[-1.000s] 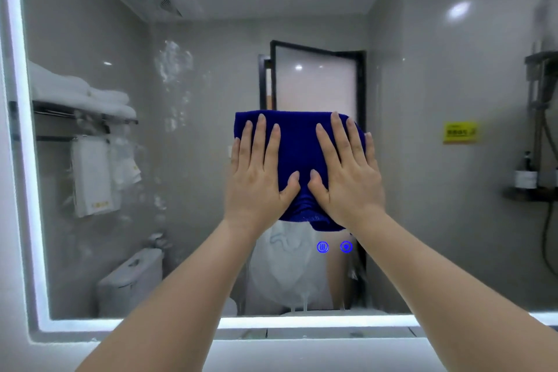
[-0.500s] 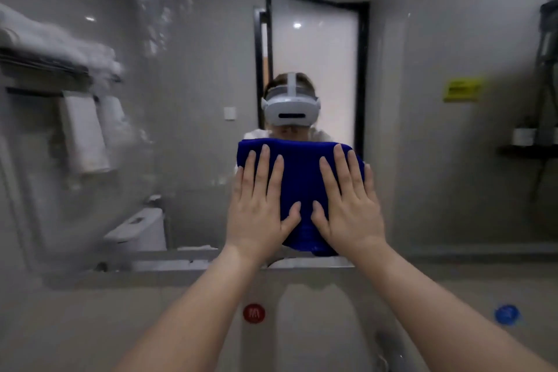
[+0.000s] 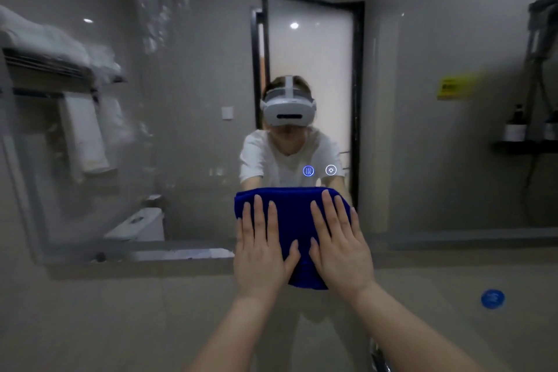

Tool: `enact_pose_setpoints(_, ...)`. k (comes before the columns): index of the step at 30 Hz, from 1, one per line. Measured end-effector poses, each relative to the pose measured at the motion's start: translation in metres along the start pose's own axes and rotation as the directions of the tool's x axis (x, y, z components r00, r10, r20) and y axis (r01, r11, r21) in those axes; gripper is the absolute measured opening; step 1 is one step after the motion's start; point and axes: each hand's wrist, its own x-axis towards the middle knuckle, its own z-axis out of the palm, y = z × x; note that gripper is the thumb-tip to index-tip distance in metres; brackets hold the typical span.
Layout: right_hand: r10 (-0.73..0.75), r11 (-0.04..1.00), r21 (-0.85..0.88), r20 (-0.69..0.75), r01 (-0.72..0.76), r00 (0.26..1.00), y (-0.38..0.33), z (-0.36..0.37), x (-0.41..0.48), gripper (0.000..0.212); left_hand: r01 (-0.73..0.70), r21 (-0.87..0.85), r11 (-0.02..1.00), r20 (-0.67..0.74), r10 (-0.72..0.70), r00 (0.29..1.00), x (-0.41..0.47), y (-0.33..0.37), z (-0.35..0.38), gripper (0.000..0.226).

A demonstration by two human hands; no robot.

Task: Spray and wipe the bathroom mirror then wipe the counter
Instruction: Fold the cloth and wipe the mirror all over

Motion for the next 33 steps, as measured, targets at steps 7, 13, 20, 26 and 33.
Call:
enact_pose_setpoints(7, 0.086, 0.996, 0.017, 0.053, -0.087, 0.995, 0.016, -0.051, 0.116, 0.063, 0.066, 0.006, 0.998, 0.01, -0.066, 0.998, 0.109, 0.005, -0.061, 0.082)
enact_pose_setpoints(13, 0.11, 0.994, -0.016, 0.091, -0.109, 0.99, 0.034, -0.116, 0.245, 0.064, -0.002, -0.009, 1.0, 0.047, 0.002, 0.999, 0.241, 0.001, -0.136, 0.082)
enact_pose_setpoints(20, 0.092, 0.995, 0.035, 0.099, -0.095, 0.991, 0.052, -0.175, 0.376, 0.065, -0.009, 0.005, 1.0, 0.043, 0.008, 0.999, 0.369, -0.005, -0.204, 0.082)
enact_pose_setpoints(26, 0.055, 0.997, 0.049, 0.118, -0.061, 0.992, 0.072, -0.21, 0.458, 0.068, -0.024, 0.042, 0.999, 0.075, 0.021, 0.997, 0.451, -0.01, -0.248, 0.084)
enact_pose_setpoints(33, 0.065, 0.998, 0.02, 0.043, -0.066, 0.997, 0.09, -0.233, 0.525, 0.068, -0.068, 0.071, 0.995, -0.006, 0.069, 0.998, 0.52, -0.011, -0.271, 0.082)
